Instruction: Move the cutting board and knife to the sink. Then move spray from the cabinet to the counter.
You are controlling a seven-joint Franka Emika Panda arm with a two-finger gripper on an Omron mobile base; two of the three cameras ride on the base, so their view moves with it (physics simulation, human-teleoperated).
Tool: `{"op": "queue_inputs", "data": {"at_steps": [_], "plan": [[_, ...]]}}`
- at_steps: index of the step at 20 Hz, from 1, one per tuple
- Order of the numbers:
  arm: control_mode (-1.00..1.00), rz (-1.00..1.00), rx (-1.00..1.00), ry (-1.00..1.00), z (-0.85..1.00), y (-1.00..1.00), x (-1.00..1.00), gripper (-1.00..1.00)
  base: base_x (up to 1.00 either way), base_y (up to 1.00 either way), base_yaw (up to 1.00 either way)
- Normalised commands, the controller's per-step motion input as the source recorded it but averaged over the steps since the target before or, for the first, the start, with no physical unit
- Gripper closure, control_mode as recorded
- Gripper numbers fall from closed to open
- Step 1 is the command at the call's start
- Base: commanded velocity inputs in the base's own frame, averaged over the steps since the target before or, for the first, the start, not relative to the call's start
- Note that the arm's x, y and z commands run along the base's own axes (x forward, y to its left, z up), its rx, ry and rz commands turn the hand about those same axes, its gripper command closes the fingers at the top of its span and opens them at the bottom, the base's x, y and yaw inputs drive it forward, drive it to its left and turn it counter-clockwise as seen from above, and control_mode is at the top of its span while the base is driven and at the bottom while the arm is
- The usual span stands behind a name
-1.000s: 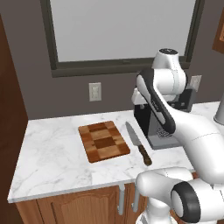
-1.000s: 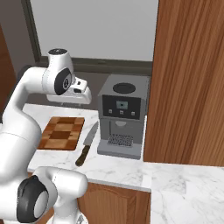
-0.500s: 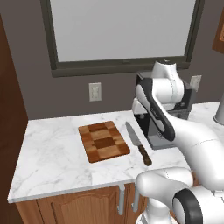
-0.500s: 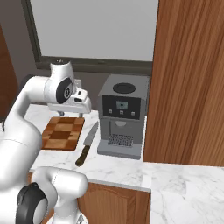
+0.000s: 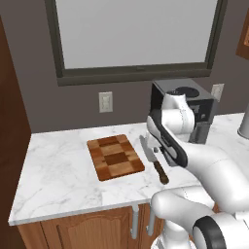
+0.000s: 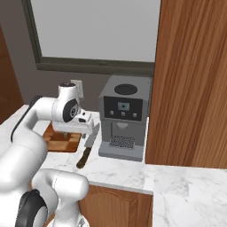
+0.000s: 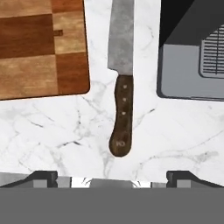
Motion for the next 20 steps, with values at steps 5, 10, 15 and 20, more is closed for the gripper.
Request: {"op": "queue_inputs", "data": {"at_steps": [5, 10, 15, 20], "plan": [[-1.0, 0.0, 0.0, 0.08, -0.58, -0.01, 0.1, -1.0, 0.0, 0.0, 0.0], [-1.0, 0.0, 0.01, 0.07, -0.51, 0.0, 0.22, -1.0, 0.0, 0.0, 0.0], [-1.0, 0.0, 0.0, 0.06, -0.48, -0.03, 0.15, -1.0, 0.0, 0.0, 0.0], [-1.0, 0.0, 0.0, 0.05, -0.49, -0.15, 0.03, -1.0, 0.0, 0.0, 0.0]]}}
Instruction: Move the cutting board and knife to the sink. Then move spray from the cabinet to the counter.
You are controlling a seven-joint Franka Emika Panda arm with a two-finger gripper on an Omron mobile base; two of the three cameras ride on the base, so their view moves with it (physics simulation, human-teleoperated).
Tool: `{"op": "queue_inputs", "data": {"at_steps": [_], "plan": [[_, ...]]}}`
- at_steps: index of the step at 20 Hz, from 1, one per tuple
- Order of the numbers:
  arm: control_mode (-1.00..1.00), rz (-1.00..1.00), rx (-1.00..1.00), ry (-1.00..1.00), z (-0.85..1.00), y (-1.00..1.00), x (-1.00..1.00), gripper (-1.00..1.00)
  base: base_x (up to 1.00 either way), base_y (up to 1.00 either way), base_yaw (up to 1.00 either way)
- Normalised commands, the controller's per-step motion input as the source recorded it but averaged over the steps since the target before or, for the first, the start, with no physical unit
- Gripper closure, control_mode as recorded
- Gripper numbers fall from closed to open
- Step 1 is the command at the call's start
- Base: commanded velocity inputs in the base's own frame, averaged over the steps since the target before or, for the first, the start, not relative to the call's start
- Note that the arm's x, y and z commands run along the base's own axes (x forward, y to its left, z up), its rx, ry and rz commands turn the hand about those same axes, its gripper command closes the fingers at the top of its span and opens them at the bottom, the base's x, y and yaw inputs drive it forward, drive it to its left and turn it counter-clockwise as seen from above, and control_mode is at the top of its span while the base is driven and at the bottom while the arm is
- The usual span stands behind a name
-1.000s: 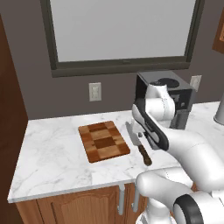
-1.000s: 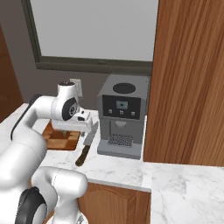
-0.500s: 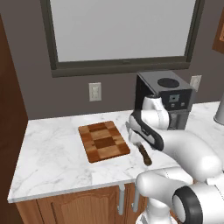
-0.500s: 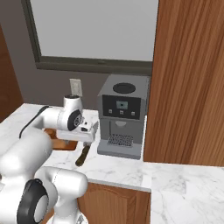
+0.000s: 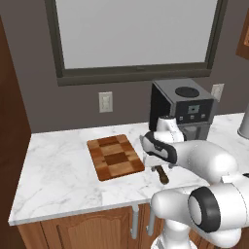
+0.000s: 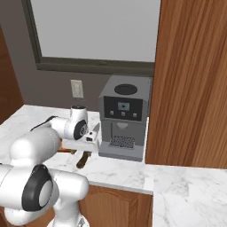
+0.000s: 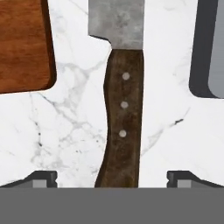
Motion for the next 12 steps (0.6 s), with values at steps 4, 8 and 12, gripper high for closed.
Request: {"op": "queue_inputs", "data": {"at_steps": [4, 8, 12], "plan": [[-1.0, 0.0, 0.0, 0.05, -0.51, -0.14, 0.01, -1.0, 0.0, 0.0, 0.0], [-1.0, 0.0, 0.0, 0.02, -0.28, -0.01, 0.0, -1.0, 0.0, 0.0, 0.0], [-1.0, 0.0, 0.0, 0.0, -0.22, 0.0, 0.0, -1.0, 0.0, 0.0, 0.0]]}}
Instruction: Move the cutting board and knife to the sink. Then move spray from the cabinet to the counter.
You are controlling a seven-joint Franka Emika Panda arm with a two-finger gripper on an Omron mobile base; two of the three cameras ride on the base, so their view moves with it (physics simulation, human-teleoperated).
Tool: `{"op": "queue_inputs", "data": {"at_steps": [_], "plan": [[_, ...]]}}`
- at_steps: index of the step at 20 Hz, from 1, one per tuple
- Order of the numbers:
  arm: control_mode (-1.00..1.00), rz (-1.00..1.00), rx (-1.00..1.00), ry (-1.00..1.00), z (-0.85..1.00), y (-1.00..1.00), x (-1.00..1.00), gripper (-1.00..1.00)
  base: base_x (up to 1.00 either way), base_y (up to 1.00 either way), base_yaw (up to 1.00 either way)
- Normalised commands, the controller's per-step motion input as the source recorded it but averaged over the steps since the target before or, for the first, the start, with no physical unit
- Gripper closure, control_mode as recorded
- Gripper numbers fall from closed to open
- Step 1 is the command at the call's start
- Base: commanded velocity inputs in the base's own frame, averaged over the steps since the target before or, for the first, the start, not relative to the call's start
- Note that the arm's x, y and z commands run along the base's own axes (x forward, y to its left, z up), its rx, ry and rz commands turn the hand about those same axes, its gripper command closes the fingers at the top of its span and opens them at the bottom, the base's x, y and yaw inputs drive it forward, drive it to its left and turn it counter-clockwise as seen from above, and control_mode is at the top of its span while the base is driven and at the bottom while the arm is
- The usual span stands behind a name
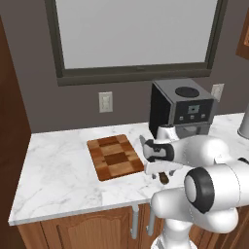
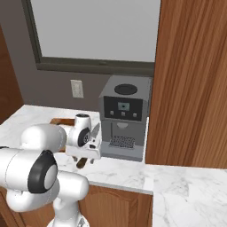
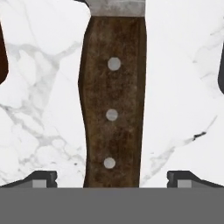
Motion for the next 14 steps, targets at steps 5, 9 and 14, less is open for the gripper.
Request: {"op": "queue_inputs", "data": {"at_steps": [5, 9, 14], "plan": [[-1.0, 0.0, 0.0, 0.0, -0.36, 0.0, 0.0, -1.0, 0.0, 0.0, 0.0], [-1.0, 0.0, 0.0, 0.0, -0.23, 0.0, 0.0, 1.0, 0.0, 0.0, 0.0], [-1.0, 0.0, 0.0, 0.0, 0.0, 0.0, 0.0, 1.0, 0.0, 0.0, 0.0]]}}
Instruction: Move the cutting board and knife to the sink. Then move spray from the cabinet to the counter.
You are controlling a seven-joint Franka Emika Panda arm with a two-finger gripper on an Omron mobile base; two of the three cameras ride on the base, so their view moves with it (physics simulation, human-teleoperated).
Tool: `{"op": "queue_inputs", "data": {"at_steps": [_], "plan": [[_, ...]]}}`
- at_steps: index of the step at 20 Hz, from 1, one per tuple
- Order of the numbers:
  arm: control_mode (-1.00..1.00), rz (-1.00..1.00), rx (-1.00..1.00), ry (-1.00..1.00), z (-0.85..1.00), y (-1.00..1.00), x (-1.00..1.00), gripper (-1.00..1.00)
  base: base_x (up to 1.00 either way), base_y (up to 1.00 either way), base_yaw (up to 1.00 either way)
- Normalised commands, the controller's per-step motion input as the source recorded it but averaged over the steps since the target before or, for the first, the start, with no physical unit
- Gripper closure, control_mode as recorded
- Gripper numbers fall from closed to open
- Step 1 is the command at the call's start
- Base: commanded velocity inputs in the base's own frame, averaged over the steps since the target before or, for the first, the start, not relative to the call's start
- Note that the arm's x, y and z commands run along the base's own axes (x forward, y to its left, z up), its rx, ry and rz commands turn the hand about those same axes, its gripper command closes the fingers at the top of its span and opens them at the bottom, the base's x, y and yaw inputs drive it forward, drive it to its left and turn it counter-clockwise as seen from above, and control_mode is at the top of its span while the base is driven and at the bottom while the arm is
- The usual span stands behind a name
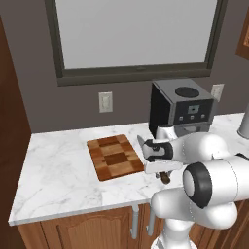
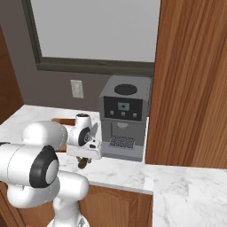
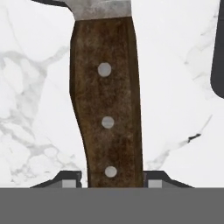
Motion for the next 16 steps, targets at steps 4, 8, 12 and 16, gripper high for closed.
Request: {"op": "queue_inputs", "data": {"at_steps": [4, 8, 12, 16], "plan": [[-1.0, 0.0, 0.0, -0.02, 0.09, 0.0, 0.0, 1.0, 0.0, 0.0, 0.0], [-1.0, -0.02, 0.0, -0.01, 0.72, 0.02, -0.03, 1.0, 0.0, 0.0, 0.0], [-1.0, -0.01, 0.02, -0.04, 1.0, 0.0, -0.13, 1.0, 0.0, 0.0, 0.0], [-1.0, 0.0, 0.01, -0.09, 1.0, 0.0, -0.24, 1.0, 0.0, 0.0, 0.0]]}}
